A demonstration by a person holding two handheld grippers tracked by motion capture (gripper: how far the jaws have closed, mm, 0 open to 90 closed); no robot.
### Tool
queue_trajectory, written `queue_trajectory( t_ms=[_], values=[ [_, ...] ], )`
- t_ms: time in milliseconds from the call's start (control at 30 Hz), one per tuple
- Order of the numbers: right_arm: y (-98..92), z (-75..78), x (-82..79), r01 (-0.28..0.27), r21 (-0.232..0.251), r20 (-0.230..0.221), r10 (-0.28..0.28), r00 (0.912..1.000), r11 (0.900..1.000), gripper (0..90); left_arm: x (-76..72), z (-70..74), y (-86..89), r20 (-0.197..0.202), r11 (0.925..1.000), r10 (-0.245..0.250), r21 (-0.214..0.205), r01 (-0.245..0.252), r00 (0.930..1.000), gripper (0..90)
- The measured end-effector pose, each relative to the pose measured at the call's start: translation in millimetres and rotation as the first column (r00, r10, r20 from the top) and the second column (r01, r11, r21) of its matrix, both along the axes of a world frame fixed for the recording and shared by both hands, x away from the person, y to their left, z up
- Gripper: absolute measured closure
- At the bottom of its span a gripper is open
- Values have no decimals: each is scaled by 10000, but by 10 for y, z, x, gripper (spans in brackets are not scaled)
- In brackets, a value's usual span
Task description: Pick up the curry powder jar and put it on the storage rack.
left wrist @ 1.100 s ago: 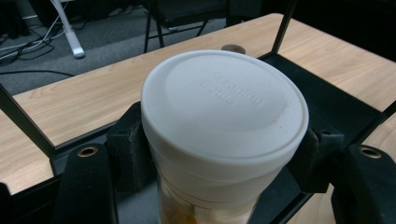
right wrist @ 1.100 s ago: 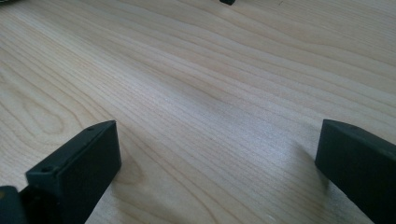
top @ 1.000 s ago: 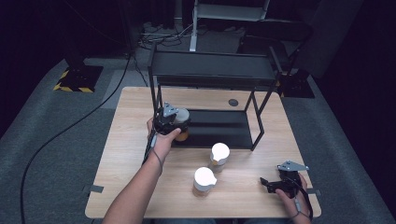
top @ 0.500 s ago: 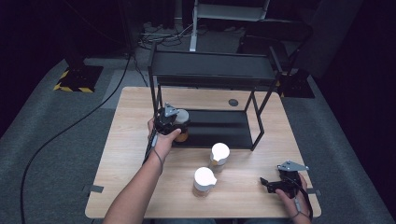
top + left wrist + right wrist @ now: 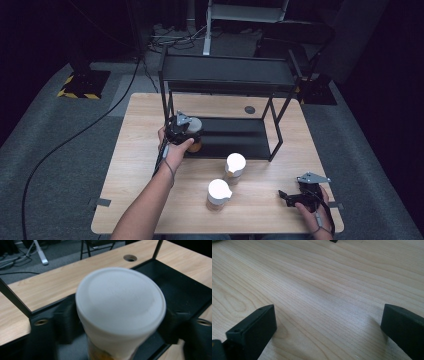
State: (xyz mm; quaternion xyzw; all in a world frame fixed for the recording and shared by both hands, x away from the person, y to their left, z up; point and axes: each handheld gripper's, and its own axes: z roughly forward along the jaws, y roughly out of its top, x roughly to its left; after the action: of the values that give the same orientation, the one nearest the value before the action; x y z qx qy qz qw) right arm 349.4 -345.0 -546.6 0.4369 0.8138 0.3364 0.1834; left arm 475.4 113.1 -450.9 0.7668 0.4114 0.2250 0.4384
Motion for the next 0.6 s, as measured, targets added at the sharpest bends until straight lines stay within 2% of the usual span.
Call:
queue_trajectory(
  t_ms=[100, 367, 600],
  values=[
    [0, 0, 0, 1, 0, -1, -1, 10000, 10000, 0, -9, 17, 1, 180, 9999, -3, -109, 5, 9998, 185],
    [0, 0, 1, -1, 2, -2, 1, 10000, 10000, 0, -79, 111, 9, 742, 9983, -100, -564, 142, 9972, 174],
    [-1, 0, 2, 1, 13, -7, -1, 10000, 10000, 0, -233, 263, 41, 1225, 9963, -234, -792, 332, 9922, 162]
  ],
)
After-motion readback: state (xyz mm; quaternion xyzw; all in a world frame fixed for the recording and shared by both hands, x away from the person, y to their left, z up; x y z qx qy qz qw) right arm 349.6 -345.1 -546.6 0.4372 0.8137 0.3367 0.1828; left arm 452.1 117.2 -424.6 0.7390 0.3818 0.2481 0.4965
